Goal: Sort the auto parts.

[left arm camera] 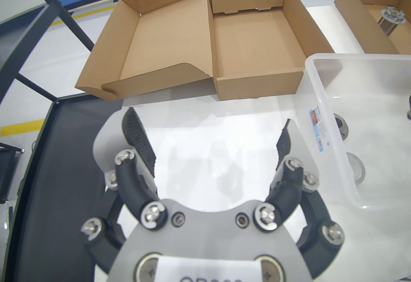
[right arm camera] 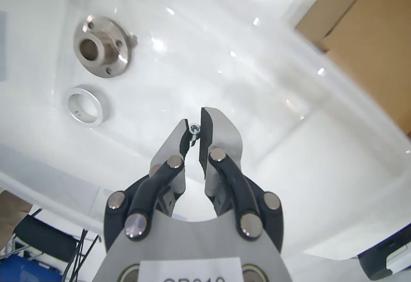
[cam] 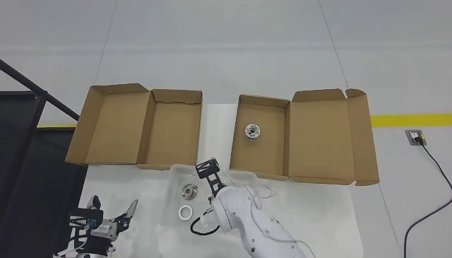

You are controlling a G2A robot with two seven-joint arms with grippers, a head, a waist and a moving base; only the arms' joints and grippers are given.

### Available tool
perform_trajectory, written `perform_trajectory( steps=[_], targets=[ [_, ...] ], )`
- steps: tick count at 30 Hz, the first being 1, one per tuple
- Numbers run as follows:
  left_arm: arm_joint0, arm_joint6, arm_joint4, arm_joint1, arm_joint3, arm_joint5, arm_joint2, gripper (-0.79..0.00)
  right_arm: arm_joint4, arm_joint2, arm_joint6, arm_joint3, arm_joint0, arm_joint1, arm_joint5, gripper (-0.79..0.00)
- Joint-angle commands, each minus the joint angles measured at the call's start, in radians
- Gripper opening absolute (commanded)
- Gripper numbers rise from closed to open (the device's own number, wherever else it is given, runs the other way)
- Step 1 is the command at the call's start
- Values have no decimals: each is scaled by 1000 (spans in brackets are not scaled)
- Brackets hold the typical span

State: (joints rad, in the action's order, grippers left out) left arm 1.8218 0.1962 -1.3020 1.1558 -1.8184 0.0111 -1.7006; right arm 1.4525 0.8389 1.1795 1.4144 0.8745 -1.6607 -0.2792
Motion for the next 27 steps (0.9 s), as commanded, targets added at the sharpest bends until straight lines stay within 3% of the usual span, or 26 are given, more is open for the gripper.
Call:
perform_trajectory(
  steps=[1,7,12,19,27],
  targets=[
    [0,0,0,0,0,0,0,0,64,17,-14,127,45,13,26,-785],
    [0,0,0,0,0,0,0,0,244,63,-100,389,168,44,75,-785],
    [0,0,0,0,0,0,0,0,265,136,-174,415,169,51,111,-785],
    [0,0,0,0,0,0,0,0,168,259,-235,250,65,47,120,-785],
    [0,0,0,0,0,0,0,0,41,353,-252,-108,-92,39,125,-785]
  ],
)
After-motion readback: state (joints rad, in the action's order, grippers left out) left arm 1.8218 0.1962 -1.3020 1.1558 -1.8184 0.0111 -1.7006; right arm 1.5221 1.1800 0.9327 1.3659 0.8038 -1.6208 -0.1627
